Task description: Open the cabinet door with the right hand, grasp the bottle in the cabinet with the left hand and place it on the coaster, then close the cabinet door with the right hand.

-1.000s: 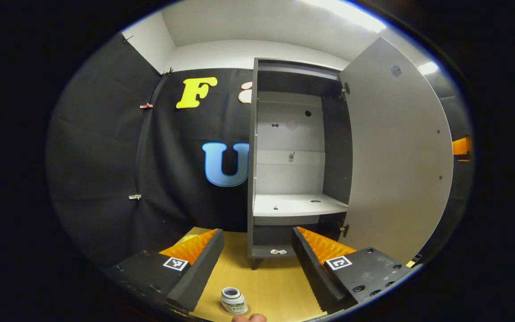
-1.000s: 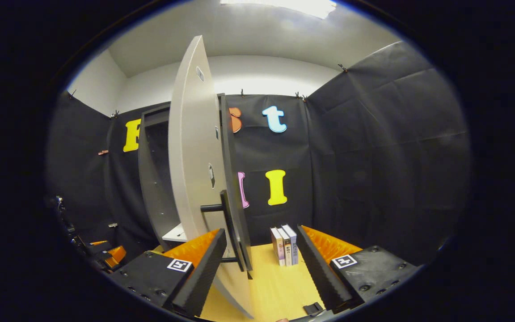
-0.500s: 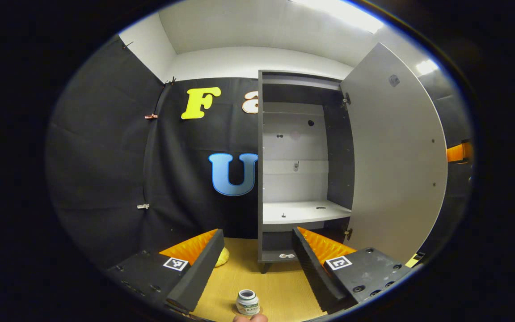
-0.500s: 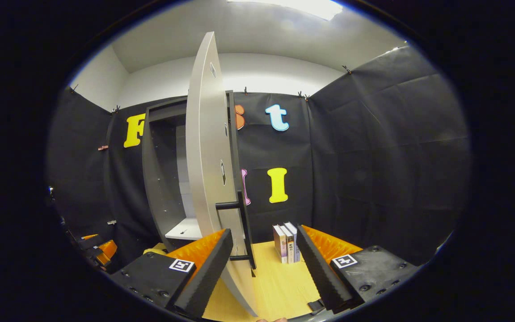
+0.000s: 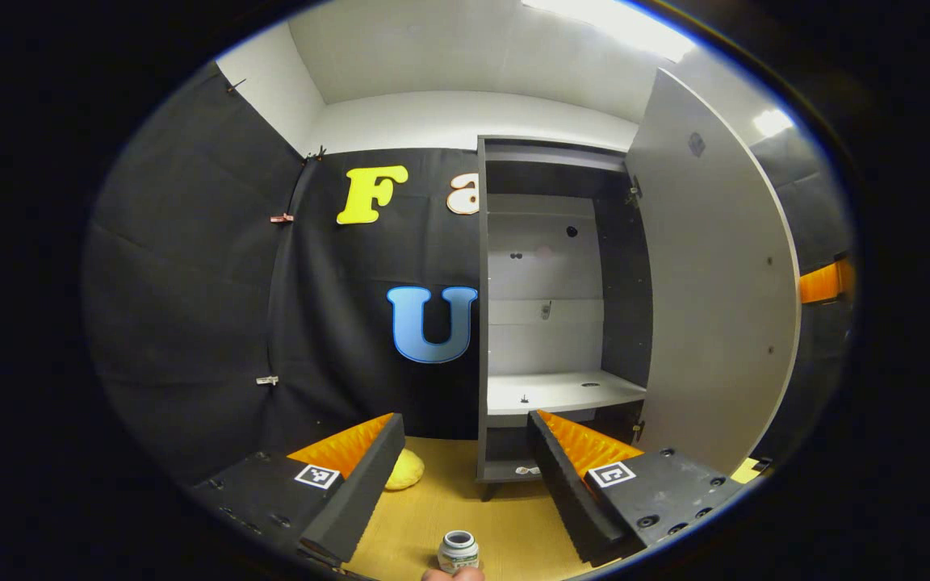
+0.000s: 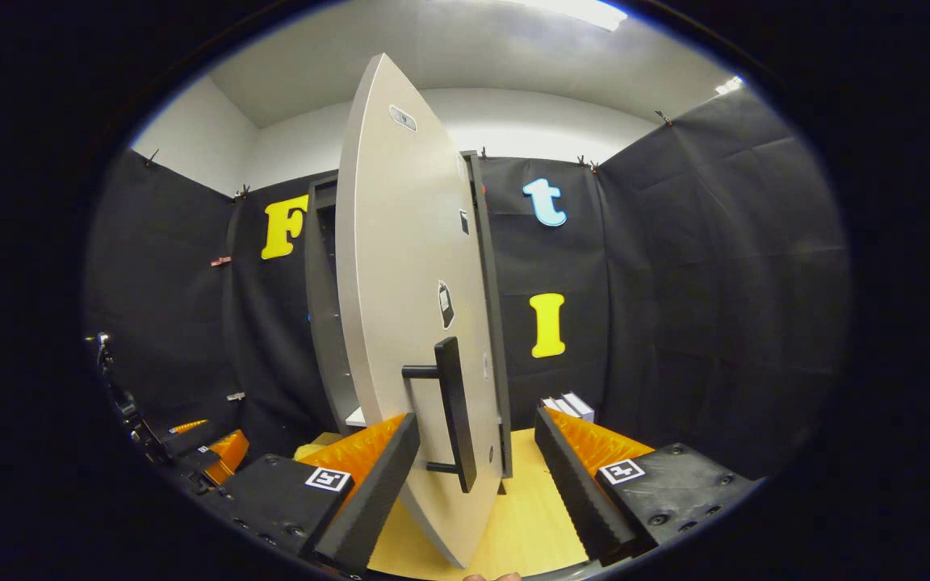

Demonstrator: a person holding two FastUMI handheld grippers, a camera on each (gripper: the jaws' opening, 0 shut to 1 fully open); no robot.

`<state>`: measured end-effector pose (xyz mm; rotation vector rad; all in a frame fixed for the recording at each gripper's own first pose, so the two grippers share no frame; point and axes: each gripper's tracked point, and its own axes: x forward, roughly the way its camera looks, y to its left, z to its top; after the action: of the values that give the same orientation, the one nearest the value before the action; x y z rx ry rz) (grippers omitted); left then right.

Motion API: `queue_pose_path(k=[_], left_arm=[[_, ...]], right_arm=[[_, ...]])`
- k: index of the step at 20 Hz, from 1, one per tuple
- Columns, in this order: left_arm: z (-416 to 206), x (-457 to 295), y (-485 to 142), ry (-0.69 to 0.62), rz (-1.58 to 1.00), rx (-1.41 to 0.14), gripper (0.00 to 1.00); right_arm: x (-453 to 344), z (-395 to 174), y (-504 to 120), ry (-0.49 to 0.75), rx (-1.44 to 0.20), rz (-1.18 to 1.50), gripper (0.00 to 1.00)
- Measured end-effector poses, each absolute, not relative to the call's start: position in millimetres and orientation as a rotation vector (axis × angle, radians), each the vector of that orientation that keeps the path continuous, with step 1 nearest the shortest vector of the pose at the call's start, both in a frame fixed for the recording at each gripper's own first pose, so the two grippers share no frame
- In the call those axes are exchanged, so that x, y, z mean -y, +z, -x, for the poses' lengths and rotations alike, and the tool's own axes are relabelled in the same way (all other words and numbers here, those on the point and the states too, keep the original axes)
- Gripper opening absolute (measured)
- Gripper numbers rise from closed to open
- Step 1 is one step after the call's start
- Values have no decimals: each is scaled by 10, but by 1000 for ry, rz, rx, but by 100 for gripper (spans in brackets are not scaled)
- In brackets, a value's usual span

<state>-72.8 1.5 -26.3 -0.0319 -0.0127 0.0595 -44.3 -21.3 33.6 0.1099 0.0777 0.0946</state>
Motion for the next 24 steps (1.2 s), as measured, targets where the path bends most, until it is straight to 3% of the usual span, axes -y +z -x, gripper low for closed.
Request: queue_pose_path(k=[11, 12, 13, 17, 24], left_arm=[[803, -211, -394, 94, 7, -5, 96], [819, -222, -417, 95, 6, -9, 95], [821, -231, -432, 98, 4, -13, 95], [842, -294, -443, 109, 3, -13, 96], [737, -332, -429, 90, 9, -28, 96]], right_arm=[[-549, 87, 244, 203, -68, -164, 96], [-639, 62, 231, 219, -73, -181, 100], [-743, 42, 212, 239, -81, -190, 96], [-1111, 52, 248, 345, -74, -173, 96], [-922, 0, 207, 315, -37, -103, 97]])
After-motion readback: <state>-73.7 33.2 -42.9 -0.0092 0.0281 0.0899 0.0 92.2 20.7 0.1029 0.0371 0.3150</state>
